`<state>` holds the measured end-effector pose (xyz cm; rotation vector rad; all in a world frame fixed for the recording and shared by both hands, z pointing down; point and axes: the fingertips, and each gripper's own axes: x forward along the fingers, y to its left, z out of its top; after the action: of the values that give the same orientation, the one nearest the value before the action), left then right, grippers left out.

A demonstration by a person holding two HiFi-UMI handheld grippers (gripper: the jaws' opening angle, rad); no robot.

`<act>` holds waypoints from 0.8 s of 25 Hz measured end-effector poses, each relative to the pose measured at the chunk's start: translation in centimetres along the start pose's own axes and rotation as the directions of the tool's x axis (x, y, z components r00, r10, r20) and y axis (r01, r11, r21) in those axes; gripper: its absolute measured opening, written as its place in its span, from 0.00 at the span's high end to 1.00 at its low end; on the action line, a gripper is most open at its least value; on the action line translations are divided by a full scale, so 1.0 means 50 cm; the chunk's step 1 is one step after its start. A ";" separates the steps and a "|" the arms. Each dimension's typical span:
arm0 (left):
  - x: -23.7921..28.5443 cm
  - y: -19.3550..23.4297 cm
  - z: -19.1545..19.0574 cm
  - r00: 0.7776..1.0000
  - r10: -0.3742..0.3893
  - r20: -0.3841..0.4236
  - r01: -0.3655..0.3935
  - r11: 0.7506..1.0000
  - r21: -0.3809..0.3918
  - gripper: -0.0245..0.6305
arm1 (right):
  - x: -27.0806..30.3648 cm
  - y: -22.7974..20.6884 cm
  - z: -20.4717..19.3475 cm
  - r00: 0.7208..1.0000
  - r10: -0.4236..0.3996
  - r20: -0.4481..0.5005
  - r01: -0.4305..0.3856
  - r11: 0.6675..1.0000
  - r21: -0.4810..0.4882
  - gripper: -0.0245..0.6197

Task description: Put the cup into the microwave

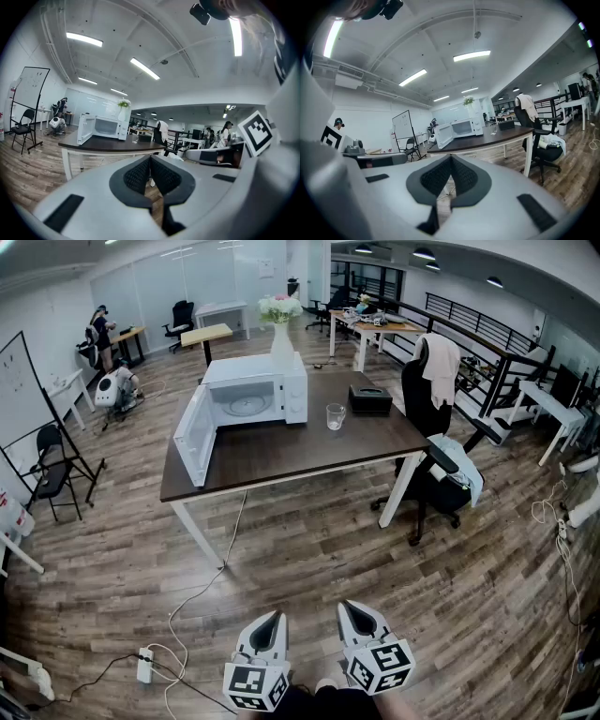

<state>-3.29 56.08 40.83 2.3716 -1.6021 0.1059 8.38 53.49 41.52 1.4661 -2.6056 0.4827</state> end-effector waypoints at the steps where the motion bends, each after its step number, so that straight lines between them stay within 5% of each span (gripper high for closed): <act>1: -0.003 -0.003 -0.003 1.000 -0.001 0.000 0.001 1.000 -0.002 0.96 | -0.007 0.002 -0.003 1.000 0.002 0.000 -0.002 1.000 0.004 0.97; 20: -0.074 -0.085 -0.051 0.999 0.036 0.013 -0.036 0.999 0.016 0.95 | -0.108 -0.013 -0.062 1.000 -0.010 -0.015 0.010 0.999 0.035 0.97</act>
<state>-0.57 61.55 41.73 2.3610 -1.6560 0.1114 11.62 58.58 43.24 1.4799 -2.5902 0.5384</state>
